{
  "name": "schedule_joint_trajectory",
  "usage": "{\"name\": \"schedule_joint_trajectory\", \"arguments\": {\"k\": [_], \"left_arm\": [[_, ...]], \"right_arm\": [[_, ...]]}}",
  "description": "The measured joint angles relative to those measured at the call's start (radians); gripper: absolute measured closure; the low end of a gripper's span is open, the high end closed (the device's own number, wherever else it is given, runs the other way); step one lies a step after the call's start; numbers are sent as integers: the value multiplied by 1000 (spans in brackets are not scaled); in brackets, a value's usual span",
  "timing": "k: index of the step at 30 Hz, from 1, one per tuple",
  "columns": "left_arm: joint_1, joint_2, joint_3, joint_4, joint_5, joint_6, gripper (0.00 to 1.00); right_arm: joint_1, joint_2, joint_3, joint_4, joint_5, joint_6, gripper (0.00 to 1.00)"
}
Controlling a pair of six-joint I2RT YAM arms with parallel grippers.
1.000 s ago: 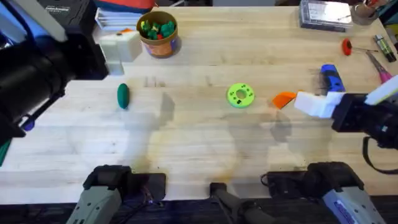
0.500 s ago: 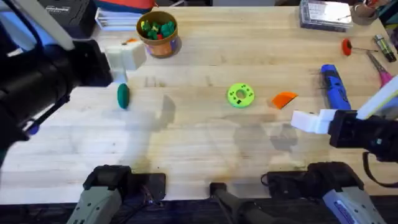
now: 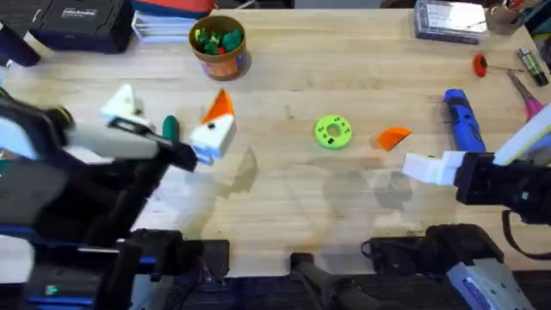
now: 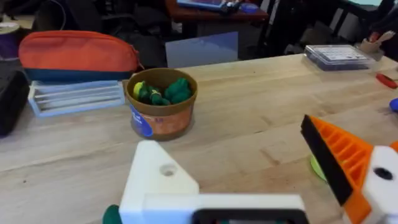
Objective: Pick up the gripper from the table and insert it into the empty holder that is missing its gripper. Then pick up a screw, insert it into the mounting hole, and use the screwdriver to tighten it. Finally, clean up the table by picking up the vegetable and placing it into the bucket.
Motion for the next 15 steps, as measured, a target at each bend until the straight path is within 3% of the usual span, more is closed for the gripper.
{"name": "schedule_joint_trajectory", "arguments": {"k": [6, 10, 15], "left_arm": [[0, -147, -135, 19, 38, -37, 15], [0, -158, -172, 58, 56, -49, 15], [0, -158, -250, 182, 110, -55, 15]], "right_arm": [[0, 0, 0, 0, 0, 0, 7], [0, 0, 0, 0, 0, 0, 7], [0, 0, 0, 0, 0, 0, 7]]}}
